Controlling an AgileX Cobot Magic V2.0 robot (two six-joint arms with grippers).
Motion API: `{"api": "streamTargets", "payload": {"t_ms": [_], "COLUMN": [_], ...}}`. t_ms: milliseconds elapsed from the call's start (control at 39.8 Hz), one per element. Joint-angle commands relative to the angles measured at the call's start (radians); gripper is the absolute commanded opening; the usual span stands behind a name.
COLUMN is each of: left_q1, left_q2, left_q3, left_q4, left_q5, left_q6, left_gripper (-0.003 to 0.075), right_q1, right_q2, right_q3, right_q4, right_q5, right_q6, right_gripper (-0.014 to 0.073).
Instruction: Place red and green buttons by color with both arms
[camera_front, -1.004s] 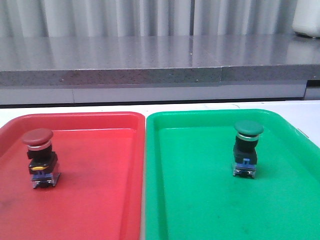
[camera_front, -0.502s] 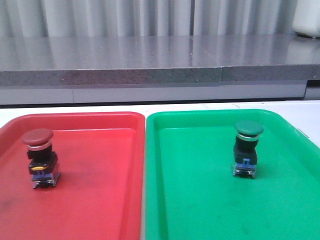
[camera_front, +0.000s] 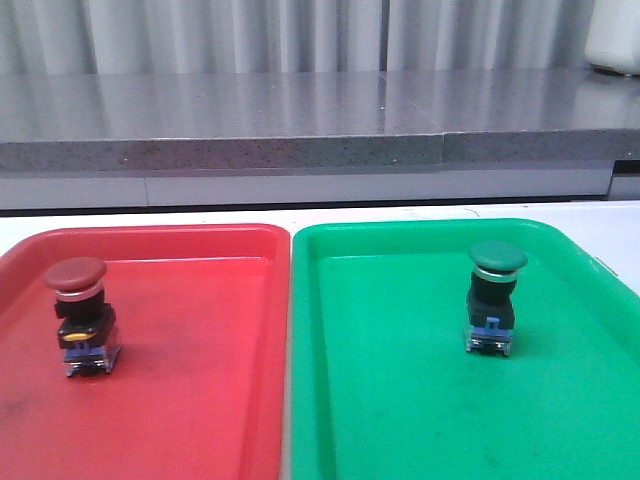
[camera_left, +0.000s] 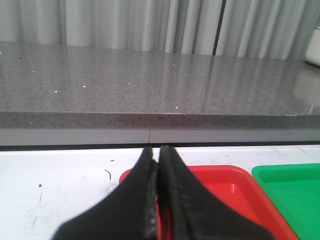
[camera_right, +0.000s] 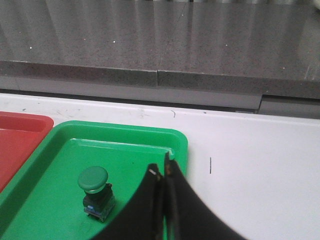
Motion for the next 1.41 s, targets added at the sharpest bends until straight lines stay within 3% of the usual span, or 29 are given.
{"api": "streamTargets", "payload": {"t_ms": [0, 151, 427, 1380], "left_q1": [0.009, 0.073, 0.156, 0.156], "left_q2": [-0.024, -0.123, -0.117, -0.117], "left_q3": [0.019, 0.147, 0.356, 0.352], "left_q4": [0.001, 0.004, 0.004, 0.004], "left_q5": [-0.121, -0.154, -0.345, -0.328], "left_q6": [-0.012, -0.012, -0.012, -0.012], "left_gripper": [-0.002, -0.002, -0.002, -0.002], "right_q1": [-0.006, -0.006, -0.006, -0.006], "right_q2": [0.005, 0.005, 0.005, 0.005], "right_q3": [-0.025, -0.025, -0.025, -0.025], "right_q4": [-0.022, -0.022, -0.022, -0.022], "right_q5": [-0.084, -0.084, -0.077, -0.077], "right_q6": [-0.01, -0.01, -0.01, -0.01], "right_gripper": [-0.0125, -0.0125, -0.0125, -0.0125]}}
